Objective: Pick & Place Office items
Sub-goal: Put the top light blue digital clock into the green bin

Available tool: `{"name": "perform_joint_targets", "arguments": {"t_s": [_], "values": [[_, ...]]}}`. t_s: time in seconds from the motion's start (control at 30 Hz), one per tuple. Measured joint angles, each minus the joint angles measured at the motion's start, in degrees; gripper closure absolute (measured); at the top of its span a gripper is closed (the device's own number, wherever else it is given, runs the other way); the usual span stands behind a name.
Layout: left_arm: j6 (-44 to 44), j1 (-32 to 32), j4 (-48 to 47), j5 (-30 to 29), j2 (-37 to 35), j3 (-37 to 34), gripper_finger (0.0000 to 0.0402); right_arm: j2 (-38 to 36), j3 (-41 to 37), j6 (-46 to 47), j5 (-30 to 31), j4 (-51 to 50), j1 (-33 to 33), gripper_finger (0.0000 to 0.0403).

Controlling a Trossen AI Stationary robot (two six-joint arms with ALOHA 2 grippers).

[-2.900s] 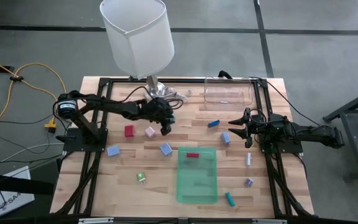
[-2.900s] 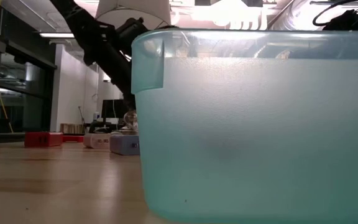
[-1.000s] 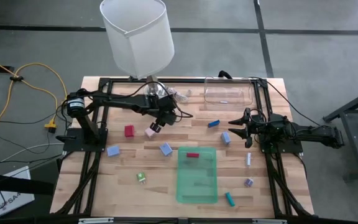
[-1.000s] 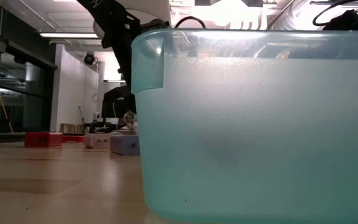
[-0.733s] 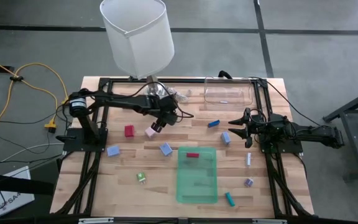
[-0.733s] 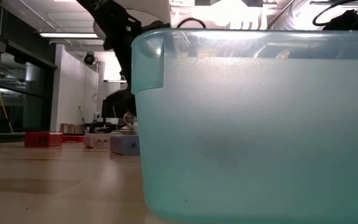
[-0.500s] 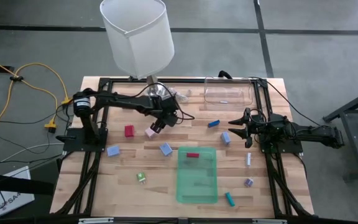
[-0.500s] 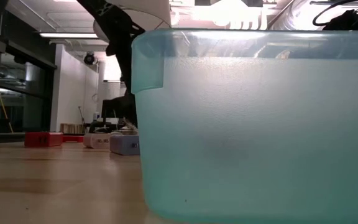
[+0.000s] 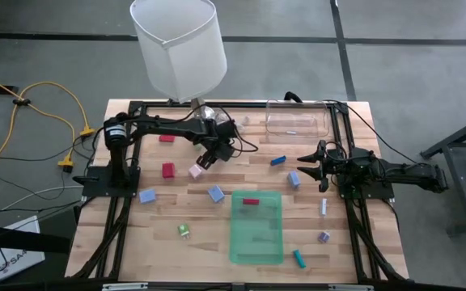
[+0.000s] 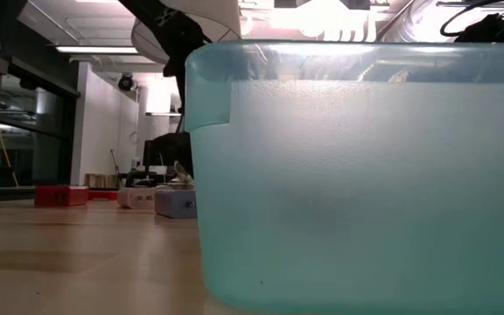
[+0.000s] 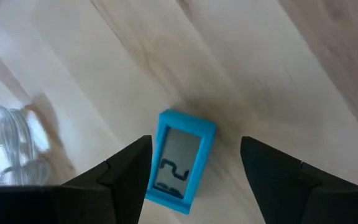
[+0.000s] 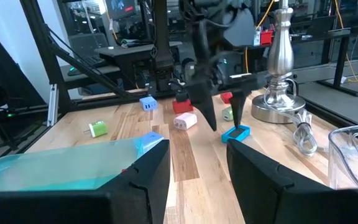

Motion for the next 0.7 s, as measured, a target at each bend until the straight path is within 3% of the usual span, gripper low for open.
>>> {"name": "perform_joint_targets", "arguments": {"t_s": [0.7], "values": [[2.4,2.1,-1.0,3.5,3.5,1.6,0.0165,0.1,0.0,0.0,0.0,0.1,0.0,0.0256]]}}
